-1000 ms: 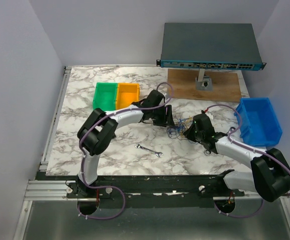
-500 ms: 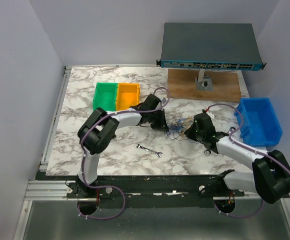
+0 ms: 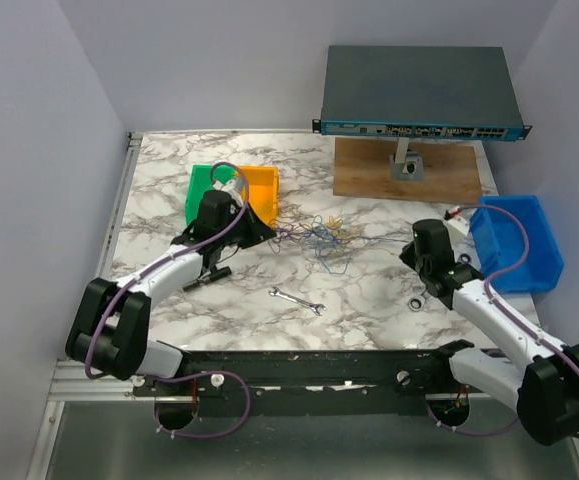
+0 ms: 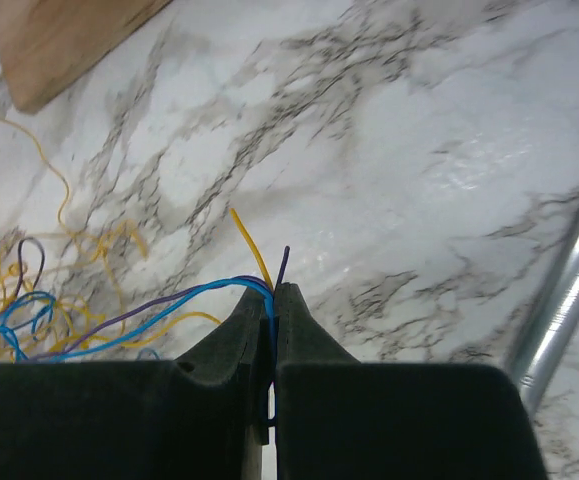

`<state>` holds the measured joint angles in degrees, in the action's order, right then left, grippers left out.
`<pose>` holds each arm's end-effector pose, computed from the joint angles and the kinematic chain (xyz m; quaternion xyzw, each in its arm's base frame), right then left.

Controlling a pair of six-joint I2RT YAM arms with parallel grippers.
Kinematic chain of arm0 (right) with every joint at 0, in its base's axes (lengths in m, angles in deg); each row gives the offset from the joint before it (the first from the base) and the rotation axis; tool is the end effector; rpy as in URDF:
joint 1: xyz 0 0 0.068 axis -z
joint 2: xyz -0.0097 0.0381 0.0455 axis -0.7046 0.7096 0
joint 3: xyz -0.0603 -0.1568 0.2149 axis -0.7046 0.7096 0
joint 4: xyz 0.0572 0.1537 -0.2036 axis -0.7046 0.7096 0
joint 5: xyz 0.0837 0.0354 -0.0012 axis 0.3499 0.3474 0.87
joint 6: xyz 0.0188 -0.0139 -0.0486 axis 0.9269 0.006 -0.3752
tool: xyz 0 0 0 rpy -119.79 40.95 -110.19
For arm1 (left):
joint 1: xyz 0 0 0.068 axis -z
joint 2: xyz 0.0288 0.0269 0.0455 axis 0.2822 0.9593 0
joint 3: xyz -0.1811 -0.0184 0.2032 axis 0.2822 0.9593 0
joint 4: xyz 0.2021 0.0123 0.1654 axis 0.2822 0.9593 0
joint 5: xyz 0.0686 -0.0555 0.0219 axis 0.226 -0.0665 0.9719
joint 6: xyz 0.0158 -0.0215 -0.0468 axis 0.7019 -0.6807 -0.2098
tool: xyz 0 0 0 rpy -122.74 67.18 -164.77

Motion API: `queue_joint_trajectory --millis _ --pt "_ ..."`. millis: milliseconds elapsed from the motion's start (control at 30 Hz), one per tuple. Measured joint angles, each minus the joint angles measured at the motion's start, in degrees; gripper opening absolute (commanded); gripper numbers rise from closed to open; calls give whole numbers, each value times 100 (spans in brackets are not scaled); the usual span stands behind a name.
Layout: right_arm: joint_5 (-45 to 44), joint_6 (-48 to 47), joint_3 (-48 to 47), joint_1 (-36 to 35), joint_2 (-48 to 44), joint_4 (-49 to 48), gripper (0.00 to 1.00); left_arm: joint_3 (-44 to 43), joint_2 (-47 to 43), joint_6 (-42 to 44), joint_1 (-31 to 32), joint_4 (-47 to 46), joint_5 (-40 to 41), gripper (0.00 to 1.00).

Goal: Untangle the cables

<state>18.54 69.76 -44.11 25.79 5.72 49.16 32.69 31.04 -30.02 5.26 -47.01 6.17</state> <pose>0.2063 0.0570 0.2063 0.2778 0.8503 0.0721 0.4413 0.2793 -0.1244 0.2228 -0.0711 0.8550 -0.3951 0.3285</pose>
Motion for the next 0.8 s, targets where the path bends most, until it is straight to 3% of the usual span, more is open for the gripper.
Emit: queue_joint_trajectory --millis 300,333,400,433,500,800 --pt "-1366 610 -146 114 -470 728 4 835 -643 -227 -350 39 730 0" --pt "-1373 551 -160 114 -468 743 10 835 -684 -214 -361 20 737 0" --pt "-1169 249 -164 125 -461 664 40 828 -708 -149 -358 -63 671 0" --pt "-962 66 -164 129 -450 597 62 820 -695 -103 -356 -90 581 0" --pt "-372 -310 -164 140 -420 407 75 782 -643 0 -315 -116 409 0" --pt "2450 -1521 -267 101 -63 -632 67 466 -433 433 111 -63 160 0"
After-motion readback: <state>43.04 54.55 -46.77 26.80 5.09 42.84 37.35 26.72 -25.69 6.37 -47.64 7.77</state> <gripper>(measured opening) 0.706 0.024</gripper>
